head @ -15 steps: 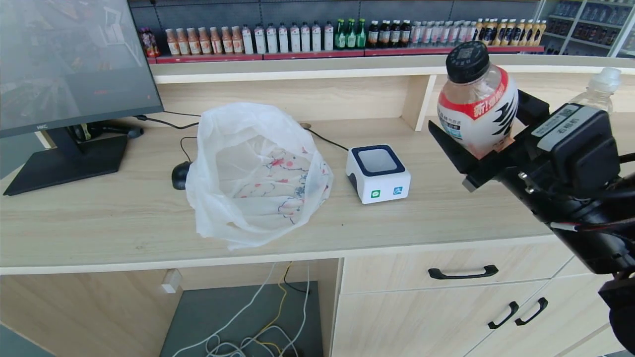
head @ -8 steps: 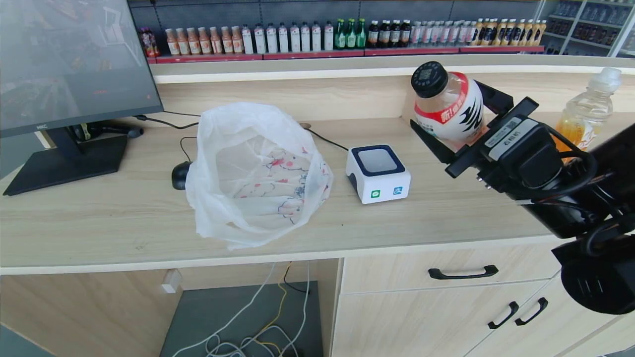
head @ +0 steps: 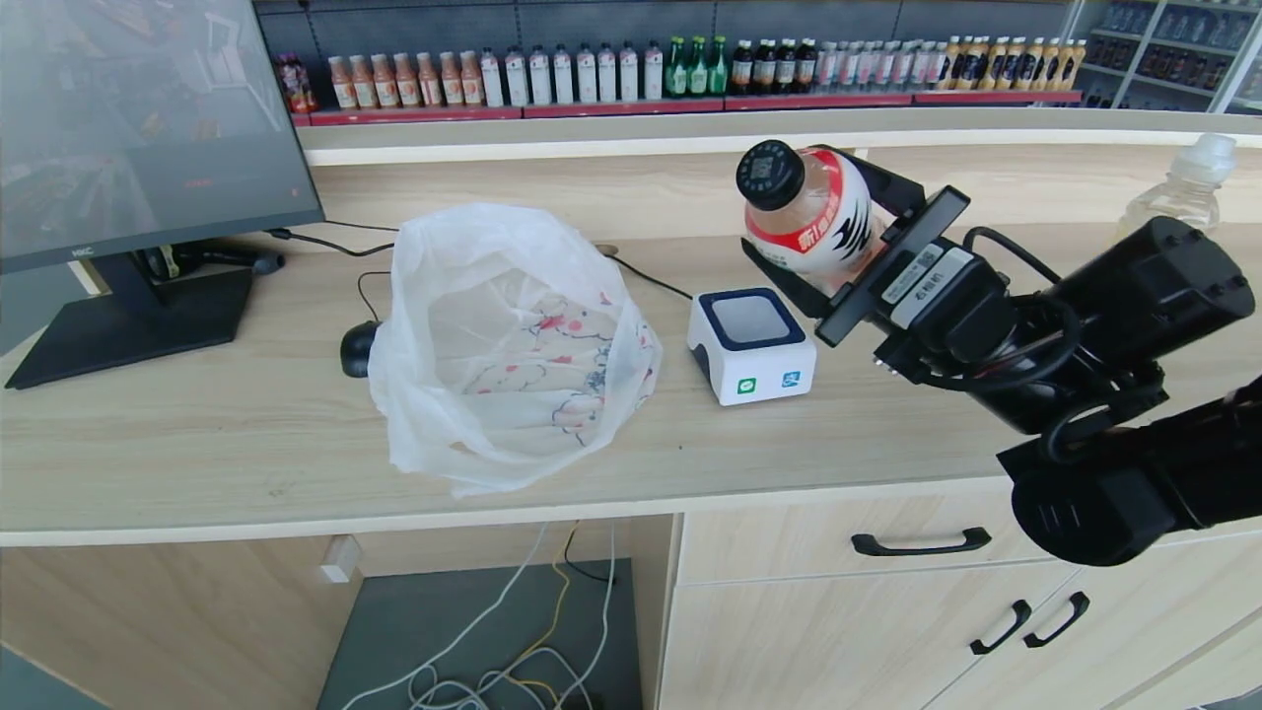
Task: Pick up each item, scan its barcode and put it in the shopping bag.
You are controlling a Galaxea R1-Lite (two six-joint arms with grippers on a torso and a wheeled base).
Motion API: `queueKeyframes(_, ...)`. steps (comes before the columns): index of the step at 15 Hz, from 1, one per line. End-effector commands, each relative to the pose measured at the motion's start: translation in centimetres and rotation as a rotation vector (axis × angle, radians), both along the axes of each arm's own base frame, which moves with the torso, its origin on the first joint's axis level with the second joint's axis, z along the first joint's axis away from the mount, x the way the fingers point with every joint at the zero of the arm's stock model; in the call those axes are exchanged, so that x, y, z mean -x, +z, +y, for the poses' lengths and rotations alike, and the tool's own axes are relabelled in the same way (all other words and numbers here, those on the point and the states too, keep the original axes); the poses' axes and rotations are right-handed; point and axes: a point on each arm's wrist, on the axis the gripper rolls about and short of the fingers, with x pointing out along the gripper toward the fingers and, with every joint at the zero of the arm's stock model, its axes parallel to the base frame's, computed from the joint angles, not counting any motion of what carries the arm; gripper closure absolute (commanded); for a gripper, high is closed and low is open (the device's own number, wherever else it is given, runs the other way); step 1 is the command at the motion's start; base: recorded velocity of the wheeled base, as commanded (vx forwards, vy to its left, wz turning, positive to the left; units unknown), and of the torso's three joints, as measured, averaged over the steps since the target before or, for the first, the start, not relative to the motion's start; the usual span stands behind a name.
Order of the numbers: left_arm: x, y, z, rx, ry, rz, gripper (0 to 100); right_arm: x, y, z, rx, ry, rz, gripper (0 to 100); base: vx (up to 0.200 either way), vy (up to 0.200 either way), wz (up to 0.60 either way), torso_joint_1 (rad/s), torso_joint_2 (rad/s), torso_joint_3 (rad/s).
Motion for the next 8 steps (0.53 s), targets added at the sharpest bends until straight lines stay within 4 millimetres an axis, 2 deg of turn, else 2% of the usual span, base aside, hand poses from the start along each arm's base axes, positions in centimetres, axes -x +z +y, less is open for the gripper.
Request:
queueKeyframes(1, 0.0, 0.0, 0.0, 0.000, 0.001, -0.001, 0, -0.4, -0.4, 1.1, 0.010, 0.037, 0.000, 100, 0.000, 0.000, 0.00, 0.000, 0.00, 0.000)
queueKeyframes(4, 0.0, 0.0, 0.0, 0.000, 0.001, -0.001, 0, -0.3, -1.0, 2.2, 0.019, 0.070, 0.012, 100, 0.000, 0.000, 0.00, 0.000, 0.00, 0.000)
queueKeyframes(8, 0.0, 0.0, 0.0, 0.001, 0.001, -0.001, 0, -1.5, -1.5, 3.4, 0.043, 0.116, 0.001, 100, 0.000, 0.000, 0.00, 0.000, 0.00, 0.000)
